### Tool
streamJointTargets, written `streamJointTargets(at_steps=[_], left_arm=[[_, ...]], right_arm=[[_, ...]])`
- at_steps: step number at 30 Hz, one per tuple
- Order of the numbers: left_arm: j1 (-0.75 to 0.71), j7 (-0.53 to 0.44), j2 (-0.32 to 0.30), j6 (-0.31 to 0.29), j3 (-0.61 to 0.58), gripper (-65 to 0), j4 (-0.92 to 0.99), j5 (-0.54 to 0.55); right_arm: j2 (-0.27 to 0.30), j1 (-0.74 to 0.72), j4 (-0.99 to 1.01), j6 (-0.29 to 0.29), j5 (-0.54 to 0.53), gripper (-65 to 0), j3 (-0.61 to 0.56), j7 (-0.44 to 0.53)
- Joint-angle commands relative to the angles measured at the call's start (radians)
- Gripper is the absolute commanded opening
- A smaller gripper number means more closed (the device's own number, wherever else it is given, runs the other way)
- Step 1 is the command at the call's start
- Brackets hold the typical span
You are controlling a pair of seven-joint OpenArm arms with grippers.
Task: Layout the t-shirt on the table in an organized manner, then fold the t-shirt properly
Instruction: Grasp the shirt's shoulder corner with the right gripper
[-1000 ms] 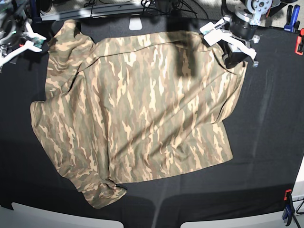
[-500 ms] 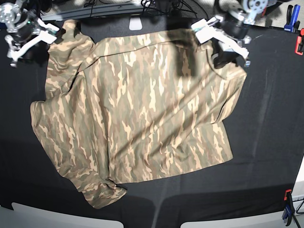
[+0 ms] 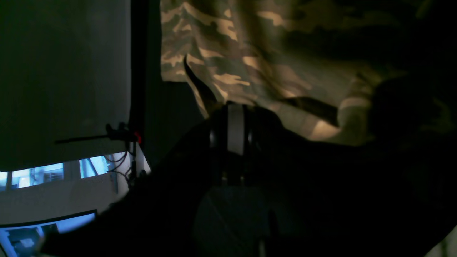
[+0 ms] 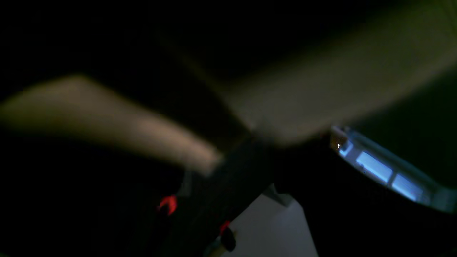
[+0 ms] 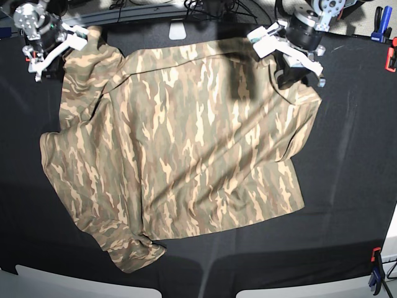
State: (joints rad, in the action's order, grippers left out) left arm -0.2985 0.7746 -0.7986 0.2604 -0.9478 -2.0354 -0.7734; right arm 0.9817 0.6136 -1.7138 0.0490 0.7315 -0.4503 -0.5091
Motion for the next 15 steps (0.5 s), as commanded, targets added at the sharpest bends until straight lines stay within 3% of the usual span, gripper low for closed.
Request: streamJointTargets(at_steps=[1, 7, 15], left_arm=[[0.002, -0.009, -0.011, 0.016, 0.005, -65.0, -0.016, -0.021], [0.002, -0.008, -0.011, 0.016, 0.005, -65.0, -0.016, -0.021], [0.002, -0.009, -0.011, 0.017, 0.005, -65.0, -0.016, -0.021]], right_arm=[[0.000, -0.019, -0.011, 0.024, 0.003, -33.6, -0.019, 0.025], [-0.009, -0.097, -0.011, 0.032, 0.002, -34.5, -0.128, 0.010], [-0.009, -0.098, -0.011, 0.063, 0.003, -55.5, -0.160, -0.071]])
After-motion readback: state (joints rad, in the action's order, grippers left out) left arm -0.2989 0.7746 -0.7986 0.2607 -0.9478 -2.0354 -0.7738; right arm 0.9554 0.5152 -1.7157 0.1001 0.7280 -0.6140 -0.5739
